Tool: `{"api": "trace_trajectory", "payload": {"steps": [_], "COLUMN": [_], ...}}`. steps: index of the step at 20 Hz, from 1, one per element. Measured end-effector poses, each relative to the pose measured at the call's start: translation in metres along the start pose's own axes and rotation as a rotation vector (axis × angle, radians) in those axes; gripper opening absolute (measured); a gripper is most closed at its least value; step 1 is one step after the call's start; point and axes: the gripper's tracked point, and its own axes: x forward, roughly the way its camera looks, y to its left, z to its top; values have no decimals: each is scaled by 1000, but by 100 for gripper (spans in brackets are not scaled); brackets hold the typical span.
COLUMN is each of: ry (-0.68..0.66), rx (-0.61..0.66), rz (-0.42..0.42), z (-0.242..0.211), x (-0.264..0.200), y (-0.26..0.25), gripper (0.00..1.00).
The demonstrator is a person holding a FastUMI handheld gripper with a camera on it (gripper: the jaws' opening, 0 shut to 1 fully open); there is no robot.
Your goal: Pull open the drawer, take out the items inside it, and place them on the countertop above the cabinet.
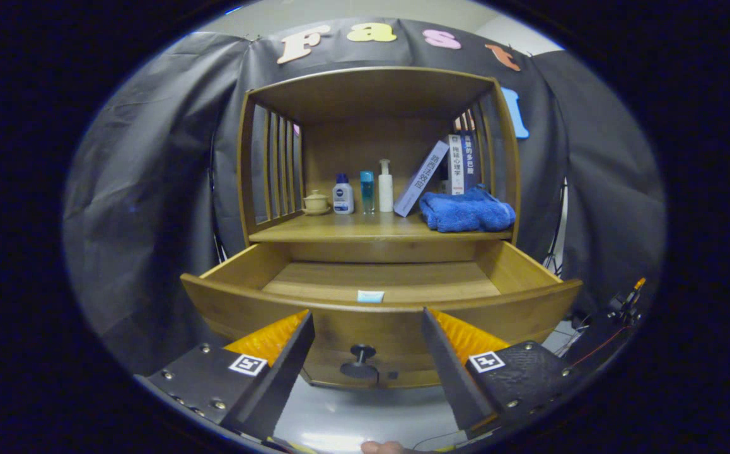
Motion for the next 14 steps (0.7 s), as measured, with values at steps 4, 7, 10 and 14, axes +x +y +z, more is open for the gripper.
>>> {"api": "trace_trajectory", "payload": {"steps": [4, 7, 10, 14], "ry": [154, 293, 500, 715], "rx": [86, 188, 301, 261], "rz": [39, 70, -20, -91], "z": [19, 31, 12, -36], "x": [32, 62, 84, 112], "y": [9, 23, 19, 9], "gripper": [100, 99, 99, 99]}}
